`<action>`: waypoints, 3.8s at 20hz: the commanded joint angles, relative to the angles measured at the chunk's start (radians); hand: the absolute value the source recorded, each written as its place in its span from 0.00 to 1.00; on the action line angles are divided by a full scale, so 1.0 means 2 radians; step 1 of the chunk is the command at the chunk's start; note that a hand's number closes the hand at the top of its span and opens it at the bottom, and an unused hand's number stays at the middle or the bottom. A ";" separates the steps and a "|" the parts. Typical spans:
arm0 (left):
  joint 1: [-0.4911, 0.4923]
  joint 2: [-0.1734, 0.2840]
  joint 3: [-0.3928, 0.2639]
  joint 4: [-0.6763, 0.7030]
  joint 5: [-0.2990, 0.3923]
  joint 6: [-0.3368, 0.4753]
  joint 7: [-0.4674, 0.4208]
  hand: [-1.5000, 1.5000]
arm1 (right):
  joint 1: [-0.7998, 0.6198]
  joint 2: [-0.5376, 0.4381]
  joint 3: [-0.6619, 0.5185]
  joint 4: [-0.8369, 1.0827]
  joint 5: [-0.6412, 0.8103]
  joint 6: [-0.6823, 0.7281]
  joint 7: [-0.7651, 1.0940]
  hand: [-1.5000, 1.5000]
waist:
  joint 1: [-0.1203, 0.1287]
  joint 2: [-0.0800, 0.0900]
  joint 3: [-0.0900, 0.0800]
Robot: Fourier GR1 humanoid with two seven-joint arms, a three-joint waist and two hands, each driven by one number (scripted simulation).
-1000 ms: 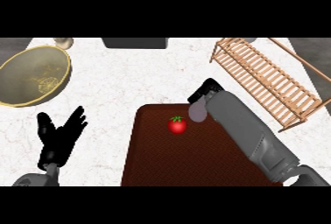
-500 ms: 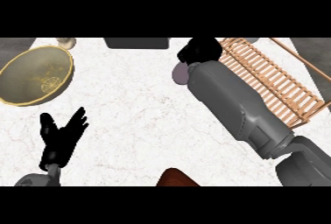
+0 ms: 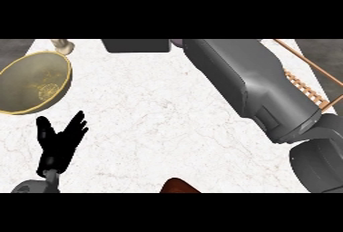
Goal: Pick the eggplant from the tray and place it in the tiered shelf
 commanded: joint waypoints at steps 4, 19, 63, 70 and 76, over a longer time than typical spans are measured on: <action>0.010 -0.011 -0.001 -0.010 -0.004 0.012 0.001 0.50 | -0.088 -0.043 -0.021 0.031 0.016 0.017 0.126 1.00 | -0.004 -0.001 0.001; 0.025 -0.001 0.010 -0.024 -0.006 -0.003 0.005 0.50 | -0.083 -0.160 -0.056 0.033 0.014 0.072 0.033 1.00 | -0.006 0.004 0.002; 0.000 -0.042 0.032 -0.007 -0.051 -0.017 0.002 0.50 | 0.117 -0.263 -0.210 -0.137 0.065 -0.022 -0.044 0.00 | 0.005 0.011 0.001; -0.007 -0.023 0.051 -0.011 -0.039 -0.033 0.015 0.50 | 0.144 -0.264 -0.273 -0.185 0.052 -0.116 -0.071 0.00 | 0.001 0.010 0.002; 0.003 -0.016 0.062 -0.008 -0.030 -0.047 0.013 0.50 | 0.135 -0.307 -0.296 -0.217 0.104 -0.145 -0.036 0.00 | 0.001 0.009 0.001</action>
